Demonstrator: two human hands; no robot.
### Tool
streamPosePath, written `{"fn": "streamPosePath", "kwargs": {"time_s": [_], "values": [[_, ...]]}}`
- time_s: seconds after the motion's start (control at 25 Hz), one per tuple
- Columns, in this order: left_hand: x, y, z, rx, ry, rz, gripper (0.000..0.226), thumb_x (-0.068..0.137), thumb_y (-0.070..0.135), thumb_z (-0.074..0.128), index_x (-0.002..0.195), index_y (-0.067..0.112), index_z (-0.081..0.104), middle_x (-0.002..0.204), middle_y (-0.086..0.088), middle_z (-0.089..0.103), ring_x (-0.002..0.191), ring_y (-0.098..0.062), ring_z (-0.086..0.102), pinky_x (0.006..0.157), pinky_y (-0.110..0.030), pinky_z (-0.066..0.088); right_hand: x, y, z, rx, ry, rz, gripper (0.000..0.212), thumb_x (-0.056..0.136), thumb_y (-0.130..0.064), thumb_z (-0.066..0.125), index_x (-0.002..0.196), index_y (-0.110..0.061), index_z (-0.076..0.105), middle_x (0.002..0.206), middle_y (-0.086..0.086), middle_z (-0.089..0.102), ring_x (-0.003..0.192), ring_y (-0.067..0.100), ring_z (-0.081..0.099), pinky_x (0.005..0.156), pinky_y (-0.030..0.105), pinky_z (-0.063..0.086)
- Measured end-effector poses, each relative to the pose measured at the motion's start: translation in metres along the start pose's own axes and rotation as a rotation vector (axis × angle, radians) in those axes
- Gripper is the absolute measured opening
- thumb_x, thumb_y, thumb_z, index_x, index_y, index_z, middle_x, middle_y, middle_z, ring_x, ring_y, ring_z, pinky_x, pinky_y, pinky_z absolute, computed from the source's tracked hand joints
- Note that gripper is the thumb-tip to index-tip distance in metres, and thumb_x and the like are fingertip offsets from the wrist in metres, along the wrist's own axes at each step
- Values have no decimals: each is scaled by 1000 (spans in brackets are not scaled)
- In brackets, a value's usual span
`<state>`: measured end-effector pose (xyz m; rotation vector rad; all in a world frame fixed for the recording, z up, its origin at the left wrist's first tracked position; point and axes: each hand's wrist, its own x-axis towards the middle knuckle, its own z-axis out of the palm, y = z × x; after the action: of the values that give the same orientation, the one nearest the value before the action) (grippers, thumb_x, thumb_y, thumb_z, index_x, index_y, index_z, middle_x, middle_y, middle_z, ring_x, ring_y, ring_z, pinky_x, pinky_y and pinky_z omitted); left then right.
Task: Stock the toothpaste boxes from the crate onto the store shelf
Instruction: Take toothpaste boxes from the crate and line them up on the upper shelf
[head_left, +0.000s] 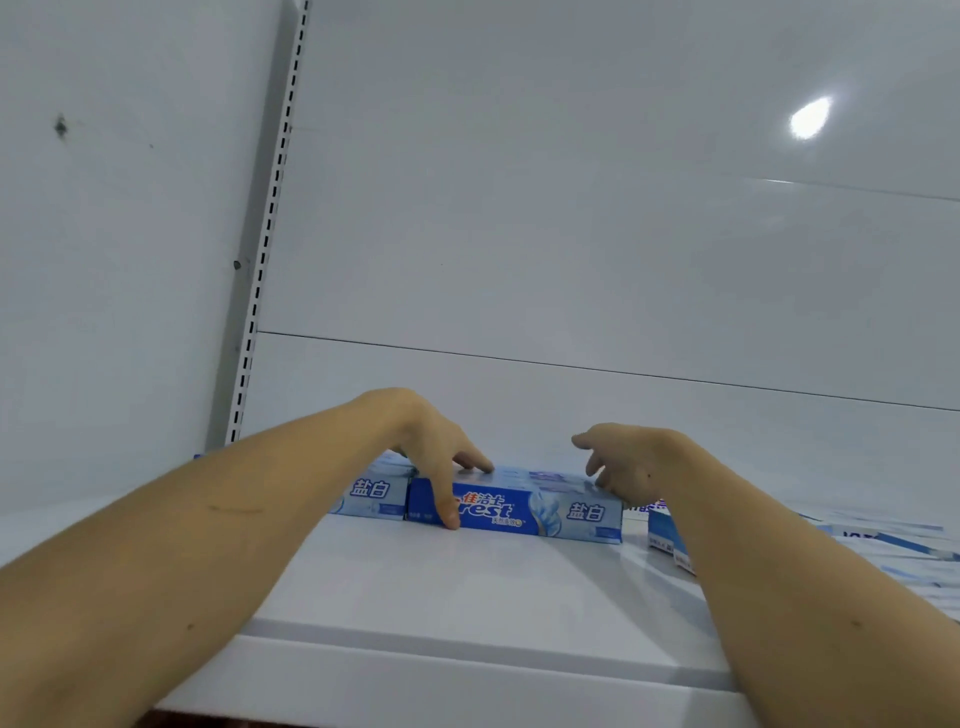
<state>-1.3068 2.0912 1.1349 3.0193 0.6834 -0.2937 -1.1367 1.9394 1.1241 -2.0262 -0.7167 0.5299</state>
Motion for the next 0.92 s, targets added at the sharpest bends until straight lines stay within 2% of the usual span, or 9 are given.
{"fn": "streamPosePath", "kwargs": {"time_s": [0.12, 0.2, 0.32, 0.48, 0.52, 0.64, 0.76, 0.84, 0.92], "values": [[-5, -25, 3, -278, -12, -82, 92, 80, 67, 62, 155, 34, 18, 163, 7, 15, 150, -17, 15, 122, -39, 14, 7, 5, -3, 52, 45, 28, 54, 103, -34, 35, 138, 7, 36, 122, 25, 50, 89, 34, 58, 72, 42, 49], [-4, -41, 8, -304, 34, -217, 111, 61, 96, 42, 153, 35, 26, 164, 2, 14, 150, -24, 14, 121, -47, 14, 9, 3, -1, 13, 65, 42, 48, 102, -31, 35, 131, 6, 42, 106, 22, 52, 89, 34, 58, 69, 39, 49], [-4, -51, 16, -263, 47, -404, 113, 61, 100, 18, 149, 32, 35, 160, -11, 25, 144, -33, 29, 115, -47, 25, 7, 1, 8, 10, 60, 47, 31, 103, -24, 39, 118, 3, 39, 97, 18, 45, 71, 29, 55, 55, 37, 52], [4, -45, 24, -252, 59, -398, 100, 76, 90, 10, 144, 27, 45, 152, -9, 40, 137, -29, 40, 115, -42, 25, 11, 7, 11, -79, 83, 70, 18, 102, -12, 36, 89, 0, 39, 77, 14, 43, 83, 30, 52, 99, 41, 50], [6, -43, 26, -261, 59, -403, 100, 75, 90, 8, 142, 27, 47, 151, -10, 41, 136, -30, 41, 115, -43, 24, 11, 6, 12, -114, 102, 58, 20, 101, -10, 37, 83, -3, 38, 75, 13, 42, 83, 29, 50, 97, 37, 51], [10, -43, 28, -302, 73, -382, 99, 75, 90, 3, 137, 29, 53, 149, -11, 44, 136, -31, 40, 116, -46, 22, 8, -2, 13, -220, 93, -25, 30, 99, -11, 41, 70, -12, 36, 75, 4, 38, 91, 24, 42, 58, 24, 49], [14, -47, 31, -333, 99, -377, 109, 64, 97, 3, 139, 34, 50, 154, -8, 38, 141, -31, 34, 117, -50, 18, 16, 2, 8, -230, 86, -42, 19, 99, -10, 43, 80, -7, 43, 78, 8, 39, 91, 27, 46, 59, 18, 53], [14, -47, 31, -354, 118, -398, 108, 65, 96, 5, 143, 34, 45, 155, -8, 35, 142, -32, 31, 117, -50, 18, 13, 6, 7, -52, 57, 46, 17, 99, -14, 46, 105, 2, 46, 90, 14, 44, 77, 29, 53, 77, 34, 58], [12, -44, 32, -369, 122, -418, 104, 69, 94, 6, 143, 32, 45, 153, -11, 38, 140, -32, 35, 116, -50, 20, 12, 7, 7, 58, 10, 78, 28, 99, -21, 48, 115, 3, 46, 98, 14, 48, 72, 27, 57, 66, 39, 56]]}}
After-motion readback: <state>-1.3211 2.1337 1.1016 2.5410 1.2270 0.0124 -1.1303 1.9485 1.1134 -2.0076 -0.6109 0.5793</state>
